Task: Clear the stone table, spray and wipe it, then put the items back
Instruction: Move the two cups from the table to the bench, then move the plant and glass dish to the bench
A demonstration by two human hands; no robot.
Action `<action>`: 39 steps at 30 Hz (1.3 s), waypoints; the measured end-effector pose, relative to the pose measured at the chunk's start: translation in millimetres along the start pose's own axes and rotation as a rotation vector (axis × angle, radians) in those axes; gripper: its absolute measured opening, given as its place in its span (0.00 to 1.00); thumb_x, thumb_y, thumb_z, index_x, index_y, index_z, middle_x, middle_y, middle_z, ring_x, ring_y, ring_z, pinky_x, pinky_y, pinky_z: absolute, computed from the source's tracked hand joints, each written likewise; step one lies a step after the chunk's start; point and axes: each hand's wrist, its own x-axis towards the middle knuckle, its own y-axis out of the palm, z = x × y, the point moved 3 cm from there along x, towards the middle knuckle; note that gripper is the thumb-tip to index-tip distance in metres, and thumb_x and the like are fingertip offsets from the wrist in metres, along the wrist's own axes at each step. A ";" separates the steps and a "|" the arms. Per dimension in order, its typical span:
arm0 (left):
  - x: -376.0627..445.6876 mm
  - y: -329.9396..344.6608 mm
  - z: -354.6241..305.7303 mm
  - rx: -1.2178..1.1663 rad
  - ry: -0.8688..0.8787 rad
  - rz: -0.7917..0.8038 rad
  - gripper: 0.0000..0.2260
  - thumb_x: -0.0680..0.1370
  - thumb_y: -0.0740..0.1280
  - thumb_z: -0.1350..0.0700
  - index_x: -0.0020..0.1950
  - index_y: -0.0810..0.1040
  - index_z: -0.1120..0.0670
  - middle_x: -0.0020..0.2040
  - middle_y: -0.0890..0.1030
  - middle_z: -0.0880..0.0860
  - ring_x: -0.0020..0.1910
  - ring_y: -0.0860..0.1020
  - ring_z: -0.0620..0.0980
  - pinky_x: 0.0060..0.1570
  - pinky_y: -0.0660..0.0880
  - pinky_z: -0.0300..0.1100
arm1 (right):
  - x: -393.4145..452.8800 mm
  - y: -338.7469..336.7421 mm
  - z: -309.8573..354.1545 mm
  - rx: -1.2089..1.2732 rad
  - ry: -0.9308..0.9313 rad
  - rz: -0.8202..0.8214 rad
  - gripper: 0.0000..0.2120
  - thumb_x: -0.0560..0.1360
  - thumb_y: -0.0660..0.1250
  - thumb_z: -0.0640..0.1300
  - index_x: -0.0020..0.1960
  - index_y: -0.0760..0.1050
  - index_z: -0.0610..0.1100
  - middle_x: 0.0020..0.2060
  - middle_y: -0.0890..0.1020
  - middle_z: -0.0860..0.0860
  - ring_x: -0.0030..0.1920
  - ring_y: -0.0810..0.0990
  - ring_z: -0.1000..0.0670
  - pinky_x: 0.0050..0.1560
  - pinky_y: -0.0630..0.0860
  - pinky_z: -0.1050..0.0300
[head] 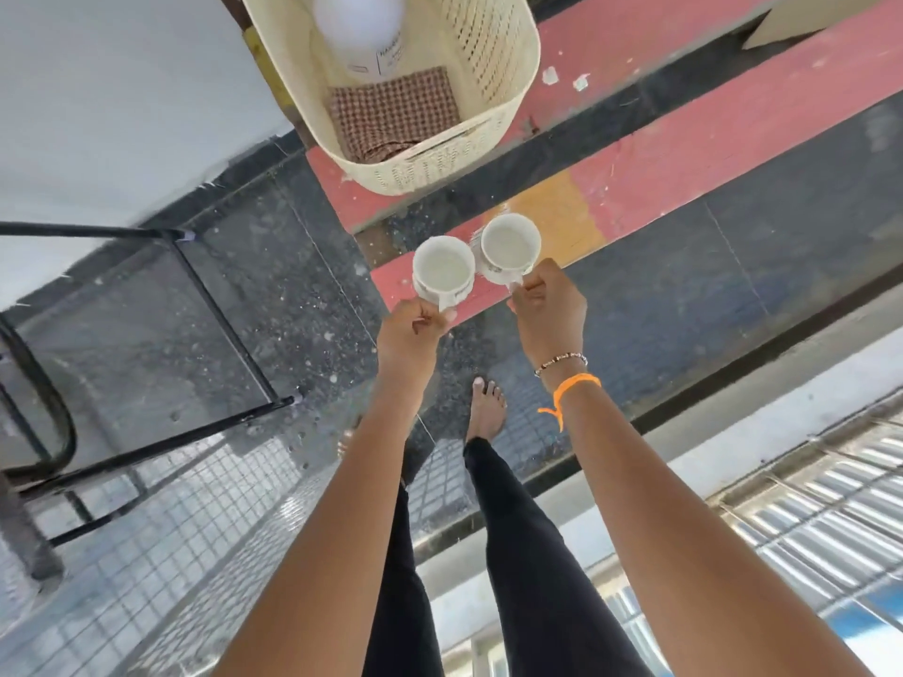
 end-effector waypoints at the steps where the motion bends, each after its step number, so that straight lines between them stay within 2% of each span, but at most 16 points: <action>1: -0.1 1.5 3.6 0.023 0.009 0.002 0.06 0.74 0.70 0.57 0.39 0.75 0.55 0.37 0.77 0.45 0.33 0.74 0.36 0.37 0.70 0.29 | -0.4 1.1 -1.7 -0.011 -0.021 0.002 0.07 0.74 0.65 0.36 0.39 0.67 0.41 0.39 0.81 0.39 0.43 0.80 0.39 0.45 0.76 0.48; 3: -2.3 2.3 9.5 0.057 0.019 -0.011 0.07 0.73 0.70 0.57 0.37 0.74 0.52 0.38 0.78 0.47 0.36 0.75 0.39 0.40 0.71 0.33 | -0.7 2.0 -5.4 -0.026 -0.051 0.003 0.06 0.73 0.65 0.35 0.40 0.69 0.39 0.40 0.80 0.38 0.43 0.78 0.39 0.45 0.76 0.46; 6: -2.4 1.6 14.3 0.097 -0.006 -0.039 0.05 0.73 0.71 0.57 0.39 0.76 0.55 0.44 0.80 0.54 0.39 0.77 0.46 0.44 0.75 0.41 | 0.2 2.1 -9.6 -0.047 -0.074 0.017 0.04 0.74 0.66 0.35 0.42 0.71 0.35 0.40 0.79 0.38 0.42 0.78 0.39 0.43 0.75 0.47; 7: -1.6 1.9 14.5 0.099 -0.015 -0.040 0.05 0.73 0.71 0.57 0.40 0.77 0.56 0.44 0.80 0.55 0.40 0.77 0.46 0.44 0.75 0.41 | 0.3 2.4 -10.1 -0.048 -0.079 0.024 0.04 0.74 0.66 0.35 0.42 0.71 0.36 0.40 0.79 0.38 0.41 0.77 0.41 0.41 0.74 0.50; 9: -0.6 3.7 14.4 0.076 -0.038 -0.046 0.04 0.73 0.71 0.57 0.43 0.78 0.57 0.43 0.80 0.52 0.37 0.76 0.42 0.40 0.72 0.35 | 0.1 3.5 -10.8 -0.048 -0.092 0.033 0.07 0.74 0.65 0.35 0.40 0.69 0.40 0.39 0.79 0.39 0.38 0.75 0.45 0.37 0.70 0.58; 12: -1.4 7.4 12.3 0.041 -0.069 -0.070 0.07 0.74 0.70 0.55 0.49 0.79 0.57 0.43 0.79 0.48 0.37 0.74 0.37 0.34 0.69 0.28 | 0.8 3.4 -12.8 -0.041 -0.088 0.025 0.09 0.74 0.65 0.35 0.39 0.67 0.42 0.38 0.79 0.40 0.37 0.73 0.48 0.37 0.68 0.61; 16: -4.4 8.9 11.2 0.007 -0.114 -0.101 0.09 0.73 0.70 0.54 0.51 0.79 0.55 0.40 0.77 0.42 0.39 0.73 0.35 0.35 0.66 0.29 | 2.1 3.5 -14.2 -0.049 -0.074 0.035 0.08 0.74 0.65 0.35 0.40 0.68 0.42 0.40 0.80 0.40 0.39 0.76 0.46 0.41 0.73 0.55; 19: -5.5 11.3 8.3 -0.020 -0.131 -0.108 0.09 0.74 0.70 0.54 0.52 0.79 0.55 0.43 0.78 0.45 0.40 0.74 0.37 0.37 0.66 0.29 | 3.6 4.0 -14.6 -0.038 -0.067 0.053 0.06 0.74 0.66 0.36 0.41 0.70 0.42 0.41 0.81 0.41 0.42 0.79 0.44 0.43 0.75 0.54; 23: -6.7 9.7 1.9 0.102 -0.082 -0.051 0.10 0.75 0.68 0.54 0.52 0.78 0.57 0.48 0.78 0.51 0.43 0.73 0.43 0.47 0.68 0.38 | 3.8 -1.9 -14.8 -0.028 -0.050 0.065 0.05 0.73 0.69 0.40 0.45 0.76 0.38 0.38 0.80 0.47 0.40 0.78 0.50 0.42 0.72 0.62; 26: -10.6 2.6 -0.8 0.110 -0.089 -0.025 0.10 0.74 0.69 0.54 0.53 0.76 0.56 0.47 0.76 0.49 0.39 0.72 0.37 0.46 0.68 0.37 | 1.8 -9.6 -12.4 -0.034 -0.025 0.049 0.07 0.72 0.70 0.42 0.46 0.78 0.38 0.39 0.80 0.49 0.39 0.78 0.51 0.40 0.73 0.64; 28: -17.7 -3.2 -3.2 0.105 -0.116 -0.030 0.10 0.75 0.68 0.55 0.54 0.76 0.56 0.47 0.75 0.48 0.40 0.72 0.38 0.45 0.67 0.37 | -2.3 -15.9 -9.8 -0.031 0.003 0.024 0.07 0.72 0.70 0.43 0.47 0.78 0.40 0.40 0.80 0.48 0.38 0.78 0.51 0.37 0.72 0.66; 30: -28.9 -11.5 -6.3 0.075 -0.150 -0.055 0.10 0.76 0.66 0.56 0.56 0.76 0.56 0.48 0.75 0.48 0.44 0.73 0.44 0.45 0.68 0.38 | -9.8 -22.4 -3.5 -0.034 0.008 -0.003 0.07 0.73 0.69 0.44 0.46 0.77 0.41 0.40 0.80 0.49 0.38 0.79 0.50 0.37 0.72 0.64; 32: -41.4 -21.3 -9.5 0.029 -0.176 -0.075 0.10 0.76 0.64 0.56 0.57 0.76 0.56 0.49 0.76 0.48 0.48 0.74 0.47 0.48 0.70 0.40 | -18.6 -25.8 7.5 -0.025 0.000 -0.003 0.06 0.73 0.68 0.43 0.46 0.77 0.41 0.39 0.79 0.49 0.41 0.80 0.47 0.41 0.76 0.56; 35: -61.5 -41.8 -18.5 -0.095 -0.202 -0.084 0.10 0.77 0.63 0.57 0.57 0.77 0.54 0.48 0.77 0.49 0.45 0.76 0.47 0.50 0.73 0.43 | -37.6 -22.8 37.5 0.023 -0.021 0.062 0.04 0.74 0.66 0.40 0.45 0.78 0.40 0.38 0.79 0.48 0.42 0.80 0.45 0.49 0.79 0.44; 39: -88.8 -83.5 -42.5 -0.279 -0.159 -0.146 0.08 0.77 0.62 0.59 0.50 0.79 0.49 0.43 0.77 0.46 0.44 0.76 0.46 0.52 0.76 0.44 | -71.3 -7.1 95.3 0.102 -0.135 0.188 0.04 0.73 0.67 0.40 0.44 0.78 0.39 0.38 0.79 0.48 0.41 0.79 0.46 0.49 0.79 0.44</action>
